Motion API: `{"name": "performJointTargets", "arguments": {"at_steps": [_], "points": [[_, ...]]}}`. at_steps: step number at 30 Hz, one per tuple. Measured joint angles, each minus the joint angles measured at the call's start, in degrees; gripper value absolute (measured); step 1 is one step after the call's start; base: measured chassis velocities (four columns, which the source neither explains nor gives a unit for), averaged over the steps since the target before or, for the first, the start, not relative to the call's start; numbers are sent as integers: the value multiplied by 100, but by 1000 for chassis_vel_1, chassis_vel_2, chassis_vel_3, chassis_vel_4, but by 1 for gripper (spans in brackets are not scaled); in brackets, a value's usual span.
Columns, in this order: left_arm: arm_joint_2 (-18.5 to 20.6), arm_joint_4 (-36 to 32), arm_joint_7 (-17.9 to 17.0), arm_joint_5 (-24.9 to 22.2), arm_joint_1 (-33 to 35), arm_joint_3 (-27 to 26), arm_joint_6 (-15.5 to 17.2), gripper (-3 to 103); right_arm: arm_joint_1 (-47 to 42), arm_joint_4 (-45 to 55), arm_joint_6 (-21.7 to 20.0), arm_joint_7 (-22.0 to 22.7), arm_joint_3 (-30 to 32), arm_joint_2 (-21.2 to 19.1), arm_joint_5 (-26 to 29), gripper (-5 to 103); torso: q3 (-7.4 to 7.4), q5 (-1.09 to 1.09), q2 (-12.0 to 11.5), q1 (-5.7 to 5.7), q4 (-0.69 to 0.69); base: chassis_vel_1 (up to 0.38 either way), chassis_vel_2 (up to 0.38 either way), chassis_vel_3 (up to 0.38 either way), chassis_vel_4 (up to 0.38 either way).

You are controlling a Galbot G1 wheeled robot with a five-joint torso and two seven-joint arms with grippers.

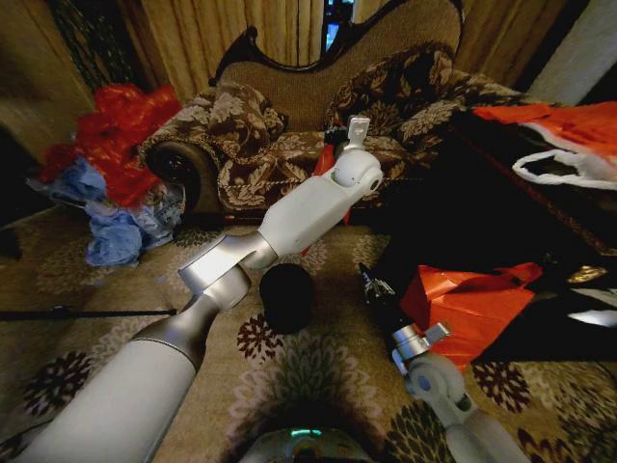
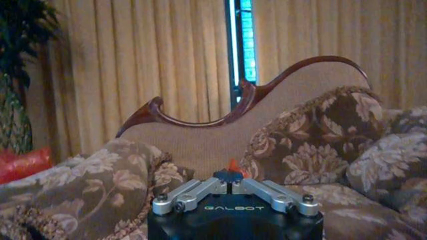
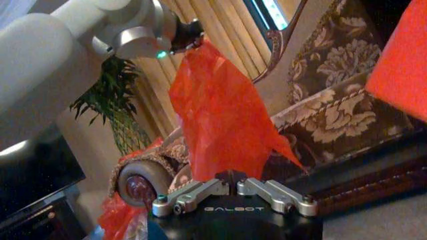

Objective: Place a garbage bag over the trash bin.

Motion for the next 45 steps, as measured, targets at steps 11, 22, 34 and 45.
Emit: {"name": "performJointTargets", "arguments": {"at_steps": [11, 22, 34, 45], "points": [[7, -372, -926, -735, 283, 359, 481, 0, 138, -72, 6, -87, -290, 184, -101, 0, 0, 0, 0, 0, 2, 0, 0, 0, 0], [8, -844, -1464, -1319, 248, 573, 479, 0, 46, -187, 60, -261, -121, 94, -53, 0, 1, 0, 0, 0, 1, 0, 0, 0, 0], [9, -764, -1681, -1700, -235, 422, 367, 0, 100, -284, 51, -265, -149, 126, -59, 0, 0, 0, 0, 0, 2, 0, 0, 0, 0], [580, -835, -1240, -1632, 117, 433, 391, 0, -13, -247, 55, -286, -14, 66, -61, 0, 1, 0, 0, 0, -3, 0, 0, 0, 0]]}}
